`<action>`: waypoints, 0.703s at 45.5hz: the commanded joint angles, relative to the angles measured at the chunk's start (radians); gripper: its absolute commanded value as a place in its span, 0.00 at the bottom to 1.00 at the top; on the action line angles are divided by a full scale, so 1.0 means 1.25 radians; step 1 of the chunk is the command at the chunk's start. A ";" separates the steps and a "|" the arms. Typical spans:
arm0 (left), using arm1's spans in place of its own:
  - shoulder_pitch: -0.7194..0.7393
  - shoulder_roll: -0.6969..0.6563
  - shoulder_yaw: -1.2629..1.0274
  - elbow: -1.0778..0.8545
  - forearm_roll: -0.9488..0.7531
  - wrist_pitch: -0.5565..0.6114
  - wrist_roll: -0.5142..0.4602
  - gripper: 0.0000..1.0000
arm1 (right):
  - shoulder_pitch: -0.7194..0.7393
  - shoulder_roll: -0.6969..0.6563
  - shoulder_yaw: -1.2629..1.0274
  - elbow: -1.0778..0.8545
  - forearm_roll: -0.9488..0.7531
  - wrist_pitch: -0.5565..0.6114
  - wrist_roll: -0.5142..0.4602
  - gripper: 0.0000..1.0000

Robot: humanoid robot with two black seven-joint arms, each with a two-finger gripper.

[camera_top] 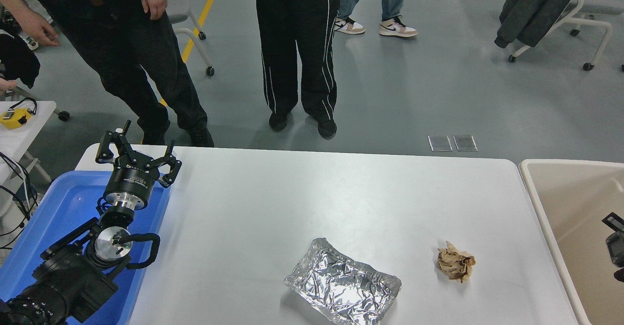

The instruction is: Dispose of the paper cup in the dustbin

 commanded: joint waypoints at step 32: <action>0.000 0.000 0.000 0.000 0.000 0.000 0.000 1.00 | 0.287 -0.126 0.426 0.152 0.011 0.001 0.009 0.99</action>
